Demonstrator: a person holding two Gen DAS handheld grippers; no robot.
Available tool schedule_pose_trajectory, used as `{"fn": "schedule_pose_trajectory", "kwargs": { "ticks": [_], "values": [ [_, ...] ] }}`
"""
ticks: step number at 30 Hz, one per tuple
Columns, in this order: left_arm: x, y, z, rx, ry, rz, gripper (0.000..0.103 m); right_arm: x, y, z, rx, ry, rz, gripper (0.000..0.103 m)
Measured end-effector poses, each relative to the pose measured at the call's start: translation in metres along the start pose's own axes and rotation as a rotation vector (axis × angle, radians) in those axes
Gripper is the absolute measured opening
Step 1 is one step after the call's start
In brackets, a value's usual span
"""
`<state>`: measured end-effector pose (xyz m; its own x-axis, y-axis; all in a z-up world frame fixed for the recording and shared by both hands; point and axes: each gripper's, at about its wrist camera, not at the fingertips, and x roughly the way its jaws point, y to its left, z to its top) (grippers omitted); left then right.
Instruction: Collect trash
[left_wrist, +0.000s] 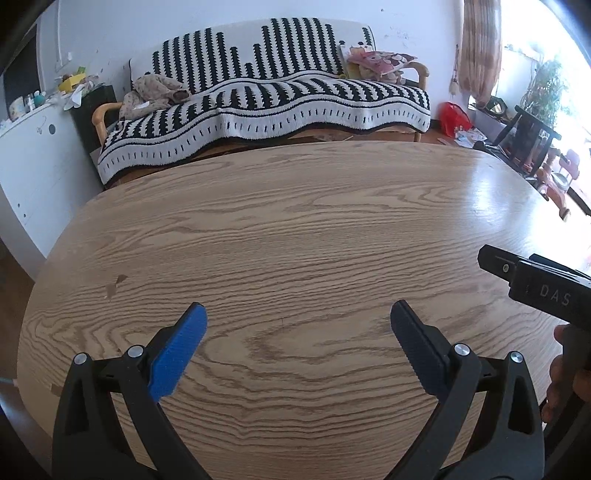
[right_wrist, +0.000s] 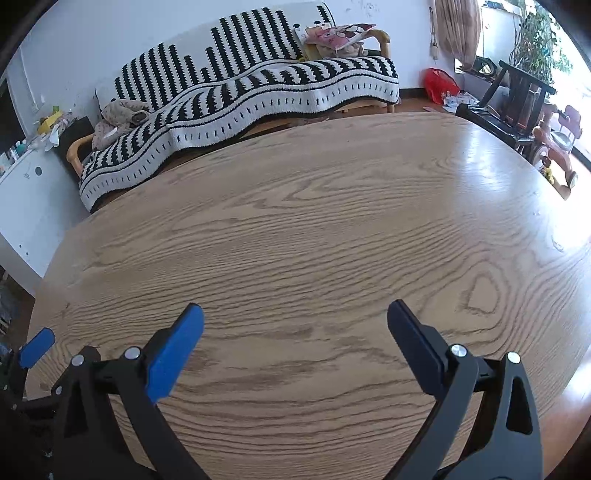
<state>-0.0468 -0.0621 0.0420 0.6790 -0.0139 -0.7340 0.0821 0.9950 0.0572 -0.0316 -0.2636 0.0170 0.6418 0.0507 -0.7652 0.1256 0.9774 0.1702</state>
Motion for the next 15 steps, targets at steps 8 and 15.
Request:
{"fn": "schedule_pose_trajectory", "kwargs": {
  "ticks": [8,15],
  "values": [
    [0.0007,0.0059,-0.0001,-0.026,0.011,0.013,0.097,0.0014,-0.0005,-0.0006,0.002,0.005,-0.015,0.096],
    [0.0041,0.0101,0.0011,-0.041,0.028,0.024,0.097,0.0007,0.0003,-0.0009,-0.003,0.007,-0.013,0.096]
  ]
}}
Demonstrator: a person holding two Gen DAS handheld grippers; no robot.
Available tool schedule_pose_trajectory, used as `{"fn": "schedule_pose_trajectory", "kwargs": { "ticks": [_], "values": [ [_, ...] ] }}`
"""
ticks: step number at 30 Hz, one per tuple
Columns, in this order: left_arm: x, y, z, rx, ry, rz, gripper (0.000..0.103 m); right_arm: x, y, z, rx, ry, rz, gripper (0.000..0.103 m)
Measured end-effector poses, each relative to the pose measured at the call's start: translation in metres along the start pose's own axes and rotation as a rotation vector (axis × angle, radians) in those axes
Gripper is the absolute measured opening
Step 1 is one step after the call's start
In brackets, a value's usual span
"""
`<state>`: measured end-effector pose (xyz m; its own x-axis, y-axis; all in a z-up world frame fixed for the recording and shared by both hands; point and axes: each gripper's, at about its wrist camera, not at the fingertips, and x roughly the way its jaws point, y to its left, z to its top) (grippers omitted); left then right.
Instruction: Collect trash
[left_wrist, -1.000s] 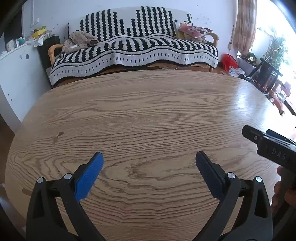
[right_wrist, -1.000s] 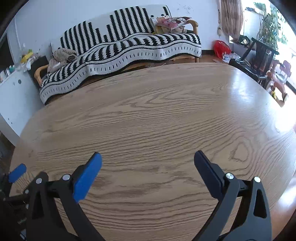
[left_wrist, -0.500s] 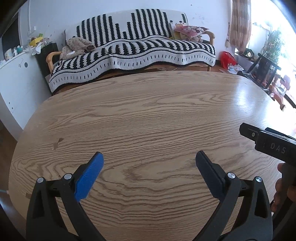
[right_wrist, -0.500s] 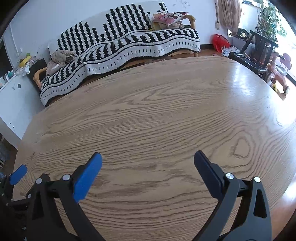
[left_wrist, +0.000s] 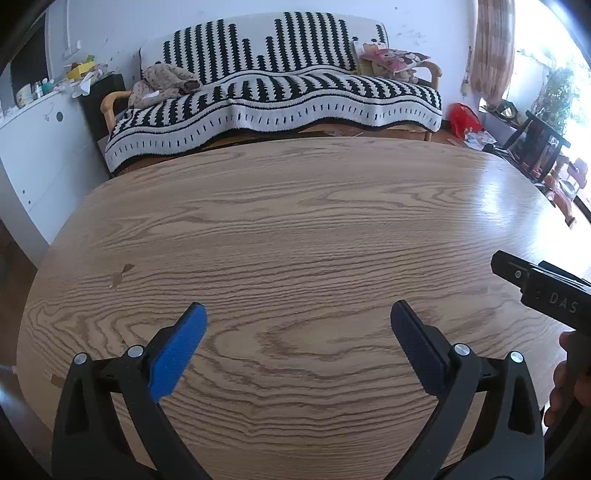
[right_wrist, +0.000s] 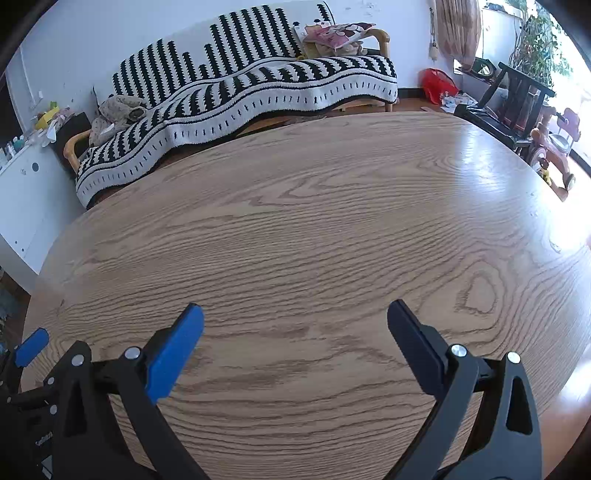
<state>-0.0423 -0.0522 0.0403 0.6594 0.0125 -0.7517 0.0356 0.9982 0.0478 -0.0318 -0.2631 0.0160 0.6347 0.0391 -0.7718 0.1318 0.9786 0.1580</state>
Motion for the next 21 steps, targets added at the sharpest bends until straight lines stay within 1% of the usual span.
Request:
{"fn": "schedule_pose_trajectory", "kwargs": {
  "ticks": [5,8,11,17,21],
  "values": [
    [0.0008,0.0003,-0.0009,0.000,0.003,0.014,0.097,-0.0006,-0.0001,0.0003,-0.004,-0.004,-0.005,0.096],
    [0.0017,0.0008,-0.0008,0.001,0.003,0.019,0.097,-0.0006,0.0004,0.0001,-0.025,-0.017,-0.030,0.096],
    [0.0032,0.0000,-0.0015,0.005,0.008,0.042,0.097,-0.0003,0.0024,-0.0005,-0.055,-0.025,-0.051,0.096],
    [0.0049,0.0016,-0.0030,-0.007,0.019,0.050,0.097,0.0010,0.0055,-0.0019,-0.085,-0.024,-0.060,0.096],
    [0.0050,0.0008,-0.0031,-0.013,0.020,0.040,0.097,0.0011,0.0048,-0.0023,-0.089,-0.023,-0.061,0.096]
  ]
}}
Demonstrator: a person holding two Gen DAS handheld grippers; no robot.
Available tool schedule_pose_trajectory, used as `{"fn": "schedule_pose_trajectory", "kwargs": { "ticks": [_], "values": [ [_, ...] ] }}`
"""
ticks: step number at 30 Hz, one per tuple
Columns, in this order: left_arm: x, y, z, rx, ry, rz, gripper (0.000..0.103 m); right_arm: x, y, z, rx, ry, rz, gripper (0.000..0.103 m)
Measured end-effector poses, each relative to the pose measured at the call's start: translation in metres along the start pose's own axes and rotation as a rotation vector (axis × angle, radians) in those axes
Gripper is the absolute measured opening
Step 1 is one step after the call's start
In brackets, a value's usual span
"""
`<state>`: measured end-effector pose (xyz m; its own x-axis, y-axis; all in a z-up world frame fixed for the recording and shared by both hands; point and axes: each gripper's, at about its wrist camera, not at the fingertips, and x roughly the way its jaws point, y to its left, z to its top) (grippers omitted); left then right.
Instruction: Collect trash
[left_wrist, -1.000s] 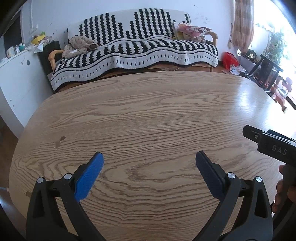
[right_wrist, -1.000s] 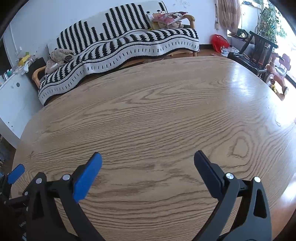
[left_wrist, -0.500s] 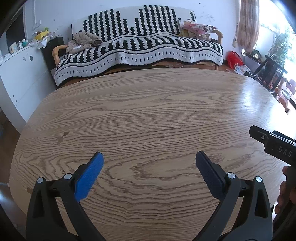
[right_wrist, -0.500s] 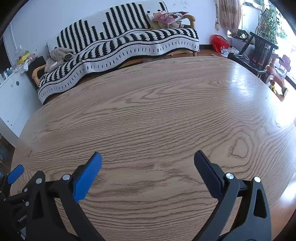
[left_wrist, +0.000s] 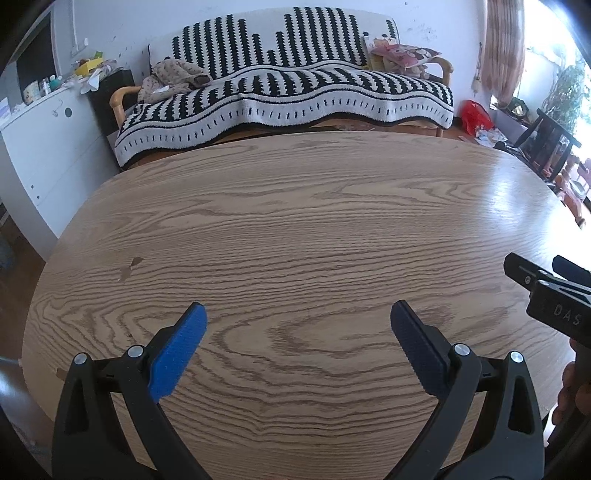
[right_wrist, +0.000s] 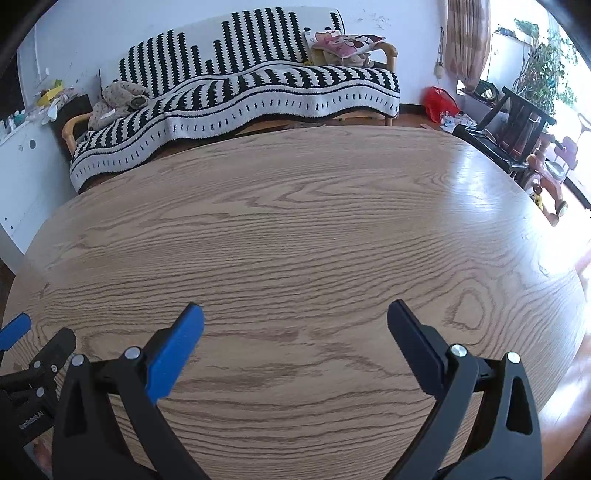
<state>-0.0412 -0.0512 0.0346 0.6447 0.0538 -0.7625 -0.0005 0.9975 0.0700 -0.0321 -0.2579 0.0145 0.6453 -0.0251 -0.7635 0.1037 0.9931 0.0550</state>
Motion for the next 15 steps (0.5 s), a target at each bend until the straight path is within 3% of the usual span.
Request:
{"fn": "schedule_pose_trajectory", "kwargs": {
  "ticks": [15],
  "values": [
    [-0.0012,0.0025,-0.0018,-0.030,0.010,-0.036,0.097,0.0005,0.0021,-0.0001,-0.037,-0.015,-0.043,0.096]
  ]
}}
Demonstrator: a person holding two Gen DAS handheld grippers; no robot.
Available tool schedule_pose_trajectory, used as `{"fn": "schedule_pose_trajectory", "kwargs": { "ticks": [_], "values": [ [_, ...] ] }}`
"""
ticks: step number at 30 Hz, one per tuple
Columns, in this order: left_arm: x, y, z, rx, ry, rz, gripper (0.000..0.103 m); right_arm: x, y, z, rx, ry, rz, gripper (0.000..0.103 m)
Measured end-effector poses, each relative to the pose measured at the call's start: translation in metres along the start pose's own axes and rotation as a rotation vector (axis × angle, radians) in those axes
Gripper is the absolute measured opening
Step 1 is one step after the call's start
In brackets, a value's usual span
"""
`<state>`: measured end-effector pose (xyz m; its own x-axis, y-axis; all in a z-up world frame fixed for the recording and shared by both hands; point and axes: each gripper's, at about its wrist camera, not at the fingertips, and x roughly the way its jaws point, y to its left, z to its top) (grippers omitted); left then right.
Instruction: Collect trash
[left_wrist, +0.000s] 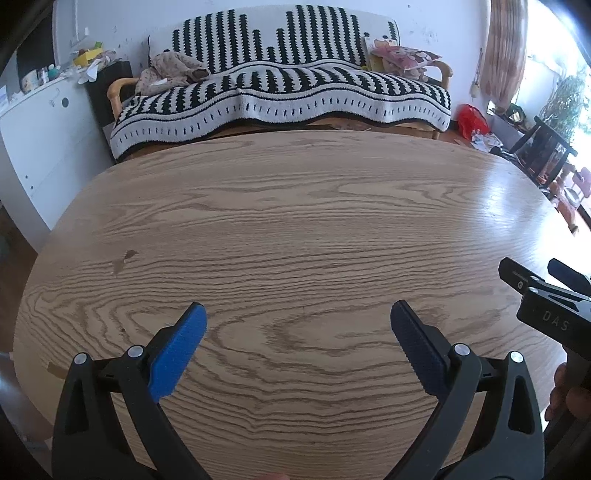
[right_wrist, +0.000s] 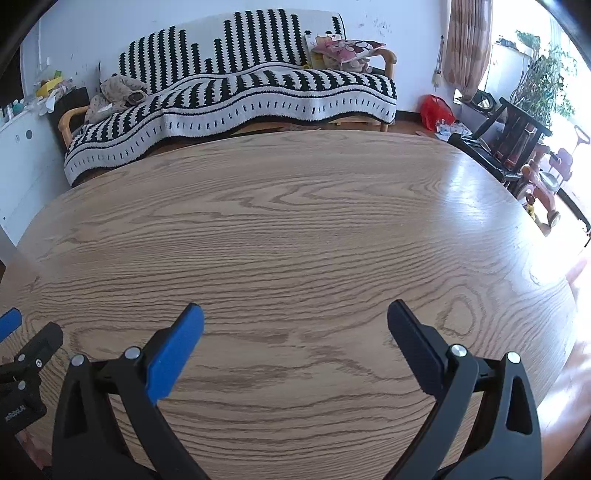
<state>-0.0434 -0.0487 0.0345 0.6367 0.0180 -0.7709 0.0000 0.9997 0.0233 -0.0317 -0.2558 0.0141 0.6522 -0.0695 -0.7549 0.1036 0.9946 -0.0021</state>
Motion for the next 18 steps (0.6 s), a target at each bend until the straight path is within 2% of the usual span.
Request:
{"fn": "schedule_pose_trajectory", "kwargs": {
  "ticks": [6,9,12,14,18],
  "values": [
    [0.002,0.000,-0.002,-0.009,0.015,0.000,0.097,0.000,0.001,0.000,0.000,0.002,0.001,0.096],
    [0.003,-0.001,-0.002,-0.014,0.025,-0.029,0.097,0.000,0.001,0.000,0.000,0.005,-0.001,0.096],
    [0.001,-0.005,-0.003,0.000,0.022,-0.002,0.097,0.001,0.003,0.000,-0.006,0.006,0.000,0.096],
    [-0.003,-0.009,-0.004,0.018,0.002,0.028,0.097,0.001,0.003,0.000,-0.008,0.007,0.001,0.096],
    [-0.009,-0.008,-0.005,0.008,-0.026,-0.009,0.097,0.002,0.004,0.000,-0.010,0.008,0.003,0.096]
  ]
}}
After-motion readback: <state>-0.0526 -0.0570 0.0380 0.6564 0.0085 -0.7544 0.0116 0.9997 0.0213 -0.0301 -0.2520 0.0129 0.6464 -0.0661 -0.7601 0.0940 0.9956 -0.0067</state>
